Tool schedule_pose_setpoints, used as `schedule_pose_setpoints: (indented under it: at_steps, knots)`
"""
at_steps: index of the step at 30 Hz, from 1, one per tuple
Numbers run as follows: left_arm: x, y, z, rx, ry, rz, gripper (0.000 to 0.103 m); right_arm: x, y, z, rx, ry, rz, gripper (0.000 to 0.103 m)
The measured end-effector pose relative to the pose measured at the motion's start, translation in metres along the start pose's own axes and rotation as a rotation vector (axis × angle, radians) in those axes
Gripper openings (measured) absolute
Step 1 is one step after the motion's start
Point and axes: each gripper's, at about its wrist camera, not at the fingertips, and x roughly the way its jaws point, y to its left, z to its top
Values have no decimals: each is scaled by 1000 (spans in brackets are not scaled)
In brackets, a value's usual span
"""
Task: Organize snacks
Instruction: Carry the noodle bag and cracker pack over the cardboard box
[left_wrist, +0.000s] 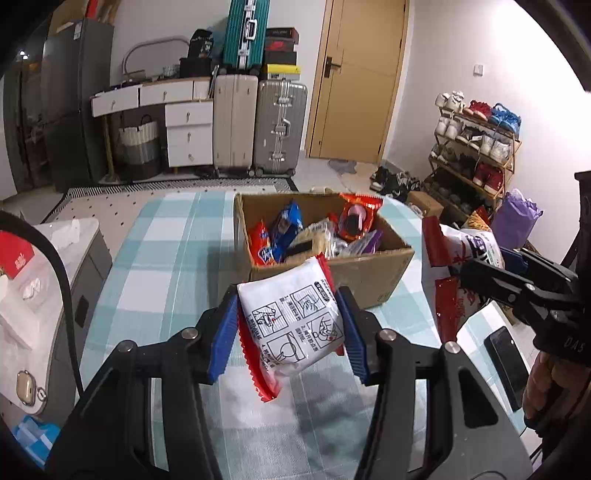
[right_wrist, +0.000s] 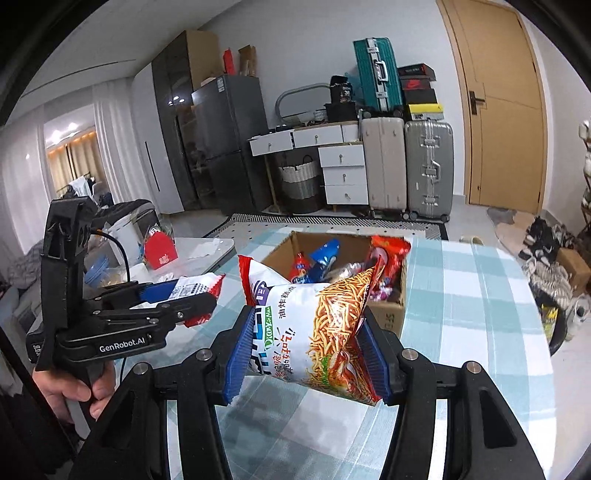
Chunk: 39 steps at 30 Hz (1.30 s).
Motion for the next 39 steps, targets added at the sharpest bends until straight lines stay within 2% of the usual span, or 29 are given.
schedule_pose_setpoints:
  at_steps: [6,11,16,19,24,28,34,37,39]
  knots:
    - [-4,-2,16,2,-9,8,48,-4,4,21,-11,-21,4,55]
    - [-3,-13,35,58,-23,35,48,-7,10,43,-47,-40,13,55]
    - [-3,-20,60,93,-37,42,49,-9,4,71,7,-54,83,55]
    - [-1,-19,78,95,-42,45,49,-8,3,89,7,-64,77,55]
    - [-6,-28,108,155,-84,64,49,0,-1,116,13,-54,70,55]
    - [9,-31,135,145,-45,30,49,12,-10,139,36,-48,90,55]
    - [47,-33,164,172,-2,51,49,38,-28,167,67,-32,51,55]
    - [76,-29,171,147,53,10,49,56,-34,176,44,-13,2,55]
    - [88,-27,171,137,76,10,49,71,-37,179,22,11,-14,55]
